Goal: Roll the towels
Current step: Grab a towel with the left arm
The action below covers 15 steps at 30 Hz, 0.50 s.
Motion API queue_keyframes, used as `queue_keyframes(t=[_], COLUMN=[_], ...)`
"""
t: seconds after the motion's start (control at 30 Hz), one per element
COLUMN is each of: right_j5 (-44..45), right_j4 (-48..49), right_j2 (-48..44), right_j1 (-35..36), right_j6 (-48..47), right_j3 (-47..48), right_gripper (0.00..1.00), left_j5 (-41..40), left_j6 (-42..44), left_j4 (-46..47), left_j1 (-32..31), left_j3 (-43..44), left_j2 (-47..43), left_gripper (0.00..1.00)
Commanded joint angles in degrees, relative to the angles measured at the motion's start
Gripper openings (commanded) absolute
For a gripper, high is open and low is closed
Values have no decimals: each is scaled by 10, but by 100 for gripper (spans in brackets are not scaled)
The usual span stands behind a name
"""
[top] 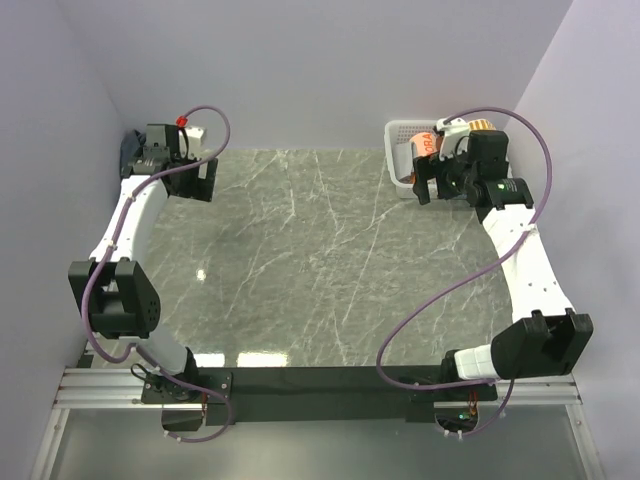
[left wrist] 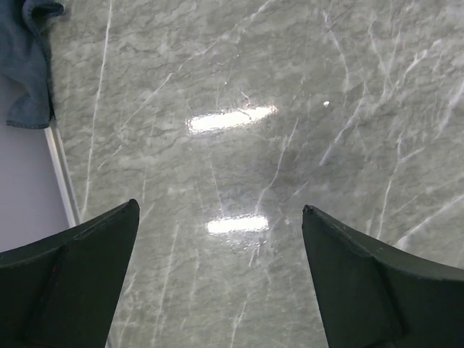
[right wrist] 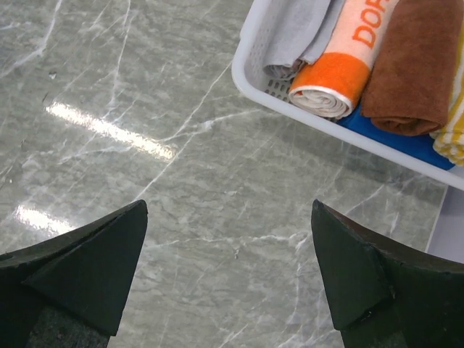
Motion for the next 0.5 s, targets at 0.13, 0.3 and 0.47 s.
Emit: queue_keyframes(t=[0.13,0.3,0.47], right_j5=[-20,-24,-7], right_j4=[-15,-15,-19], right_j2=[9,13,48], right_j1=[0,0,0], right_j6=[-13,-5,-13], right_j3=[34,32,54], right_gripper=[100,100,100], left_j5=[-88,-242,-324], left_j6=[44,120,277], left_j4=[-6,49,205], left_j1=[-15,-15,-11], left_j3=[73,124,122], left_j2=[62,157,250], left_gripper=[100,100,99])
